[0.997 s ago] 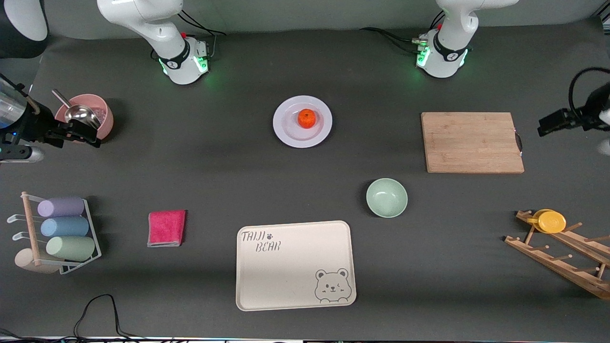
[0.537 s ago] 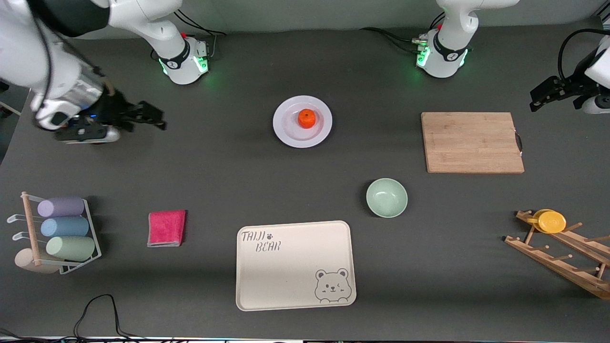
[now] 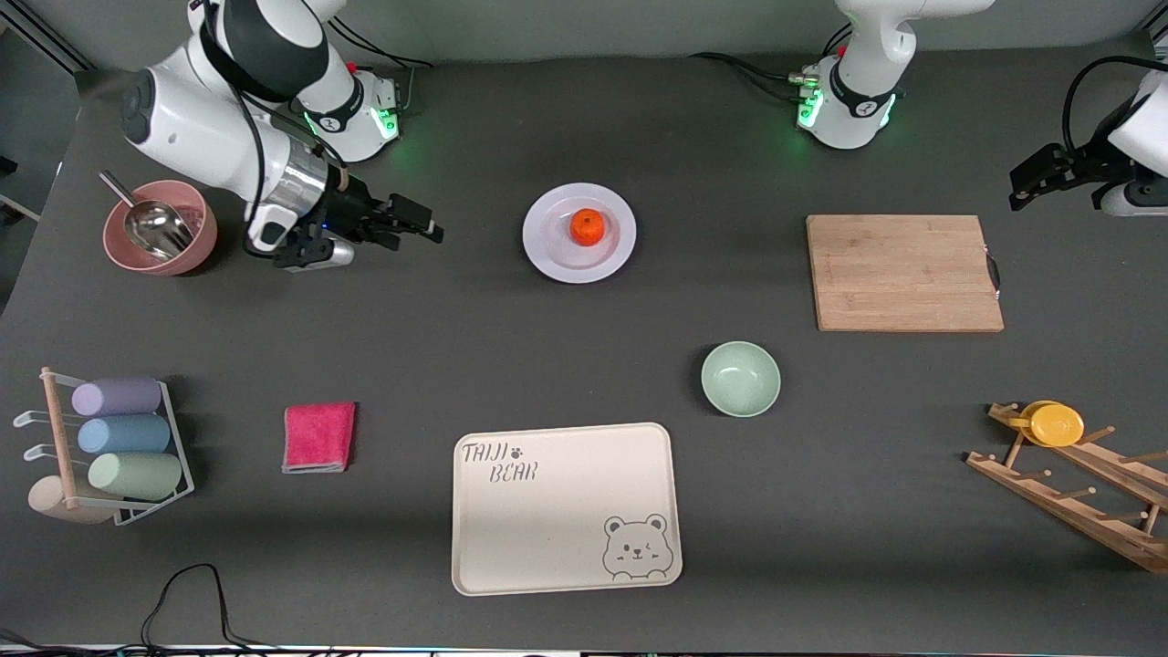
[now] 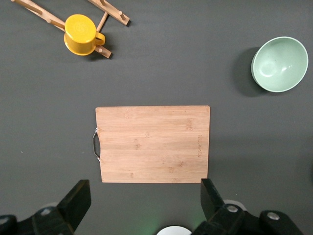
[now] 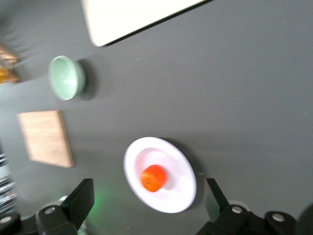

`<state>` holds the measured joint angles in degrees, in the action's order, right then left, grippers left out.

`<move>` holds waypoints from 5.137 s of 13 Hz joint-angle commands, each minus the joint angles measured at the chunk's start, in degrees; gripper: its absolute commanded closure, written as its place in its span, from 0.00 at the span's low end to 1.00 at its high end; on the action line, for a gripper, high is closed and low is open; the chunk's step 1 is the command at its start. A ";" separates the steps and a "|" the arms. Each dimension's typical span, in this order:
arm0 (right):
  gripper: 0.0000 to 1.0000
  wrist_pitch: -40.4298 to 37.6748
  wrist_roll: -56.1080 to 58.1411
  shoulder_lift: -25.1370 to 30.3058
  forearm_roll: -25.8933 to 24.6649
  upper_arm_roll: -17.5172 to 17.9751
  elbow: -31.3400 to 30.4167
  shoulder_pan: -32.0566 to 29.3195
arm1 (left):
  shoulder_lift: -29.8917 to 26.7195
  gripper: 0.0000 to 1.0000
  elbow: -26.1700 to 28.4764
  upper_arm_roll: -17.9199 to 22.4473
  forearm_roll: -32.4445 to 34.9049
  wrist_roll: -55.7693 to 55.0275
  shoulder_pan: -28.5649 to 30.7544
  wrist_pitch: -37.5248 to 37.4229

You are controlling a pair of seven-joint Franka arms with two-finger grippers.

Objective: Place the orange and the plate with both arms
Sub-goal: 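Reach the right gripper to the rim of the white plate, then close the right gripper on the plate rim, then slide the plate with the orange onto the bear-print tray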

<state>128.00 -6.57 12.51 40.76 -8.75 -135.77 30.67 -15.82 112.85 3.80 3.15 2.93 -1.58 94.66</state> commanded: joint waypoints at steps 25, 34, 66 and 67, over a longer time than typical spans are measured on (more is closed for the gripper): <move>0.31 -11.72 81.27 -32.46 77.01 8.66 -17.16 -0.08 | -1.85 0.00 2.73 0.34 0.01 -0.29 -1.06 -0.26; 0.53 -11.63 88.21 -35.79 77.27 8.66 -16.55 -0.87 | -2.37 0.00 2.64 0.34 0.01 -0.21 -0.97 -1.40; 1.00 -14.10 62.40 -17.50 58.58 12.09 -5.86 -15.81 | -2.55 0.00 2.73 0.51 0.01 -0.03 -0.88 -1.85; 1.00 -13.39 59.86 -19.78 56.29 12.09 -1.82 -17.03 | -2.46 0.00 2.73 0.60 0.01 -0.03 -0.71 -1.58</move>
<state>113.56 58.98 -3.47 101.57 3.15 -145.55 15.13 -16.78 114.73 3.90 3.08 2.91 -1.88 93.02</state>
